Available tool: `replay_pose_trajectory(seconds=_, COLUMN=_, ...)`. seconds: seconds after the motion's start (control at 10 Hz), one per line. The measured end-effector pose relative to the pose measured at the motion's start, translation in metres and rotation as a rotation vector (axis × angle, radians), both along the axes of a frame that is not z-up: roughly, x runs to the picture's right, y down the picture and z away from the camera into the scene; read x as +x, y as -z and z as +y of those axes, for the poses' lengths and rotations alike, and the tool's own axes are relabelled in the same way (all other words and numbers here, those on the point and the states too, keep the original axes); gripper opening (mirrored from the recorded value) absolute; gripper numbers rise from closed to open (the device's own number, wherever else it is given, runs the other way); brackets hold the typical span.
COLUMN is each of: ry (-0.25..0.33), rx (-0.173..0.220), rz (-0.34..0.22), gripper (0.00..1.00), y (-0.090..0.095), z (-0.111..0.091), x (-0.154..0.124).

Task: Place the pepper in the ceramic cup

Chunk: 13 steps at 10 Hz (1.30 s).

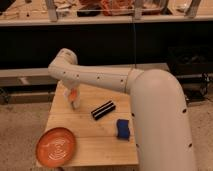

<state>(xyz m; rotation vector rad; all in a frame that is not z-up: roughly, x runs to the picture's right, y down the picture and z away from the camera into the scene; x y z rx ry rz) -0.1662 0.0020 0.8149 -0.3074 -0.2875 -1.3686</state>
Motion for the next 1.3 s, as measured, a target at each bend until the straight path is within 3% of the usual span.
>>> replay_pose_trajectory(seconds=1.3, ry=0.046, rx=0.042, rz=-0.052, gripper=0.0, y=-0.009, z=0.006, x=-0.017)
